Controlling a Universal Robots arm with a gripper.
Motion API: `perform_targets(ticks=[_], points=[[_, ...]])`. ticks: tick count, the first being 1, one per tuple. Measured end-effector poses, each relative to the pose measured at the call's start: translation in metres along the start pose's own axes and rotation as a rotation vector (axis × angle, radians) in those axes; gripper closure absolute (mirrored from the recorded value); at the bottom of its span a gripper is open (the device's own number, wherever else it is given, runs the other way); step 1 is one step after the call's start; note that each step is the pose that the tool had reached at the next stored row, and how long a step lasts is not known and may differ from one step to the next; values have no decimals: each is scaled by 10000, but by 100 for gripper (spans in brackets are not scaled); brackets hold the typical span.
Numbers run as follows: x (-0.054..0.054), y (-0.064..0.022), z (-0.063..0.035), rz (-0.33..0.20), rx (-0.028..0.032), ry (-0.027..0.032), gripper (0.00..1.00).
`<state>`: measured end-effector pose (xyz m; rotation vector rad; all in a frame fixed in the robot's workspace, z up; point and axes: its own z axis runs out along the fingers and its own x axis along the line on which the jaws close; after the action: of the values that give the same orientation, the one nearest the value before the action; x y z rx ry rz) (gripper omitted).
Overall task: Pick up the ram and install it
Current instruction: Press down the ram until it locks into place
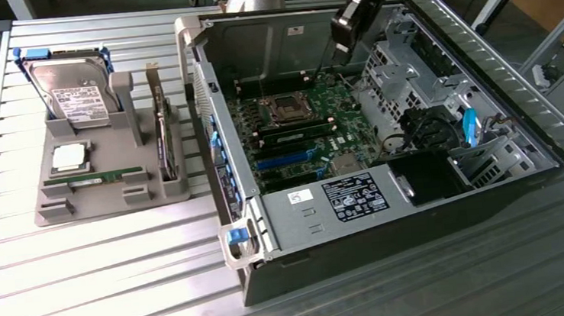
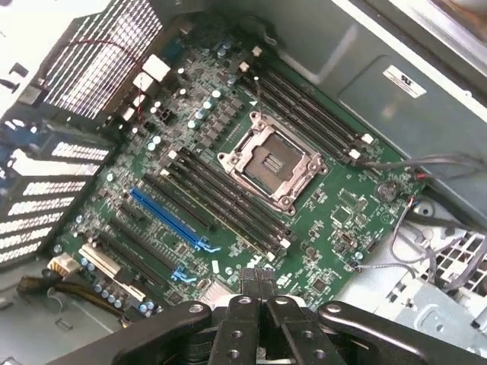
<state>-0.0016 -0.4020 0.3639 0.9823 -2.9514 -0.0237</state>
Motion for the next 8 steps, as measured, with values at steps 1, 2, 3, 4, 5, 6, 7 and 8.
perform_targets(ticks=[1,2,3,4,5,6,7,8], points=[[0,0,4,218,-6,-5,91],[0,0,10,516,-13,-12,91],[0,0,18,979,-24,-24,91],[0,0,24,1281,-31,-30,91],[-1,0,28,1501,-37,-37,91],[-1,-1,32,1725,-43,-42,91],[-1,-1,36,1947,-48,-47,91],[-1,-1,42,2295,-57,-56,91]])
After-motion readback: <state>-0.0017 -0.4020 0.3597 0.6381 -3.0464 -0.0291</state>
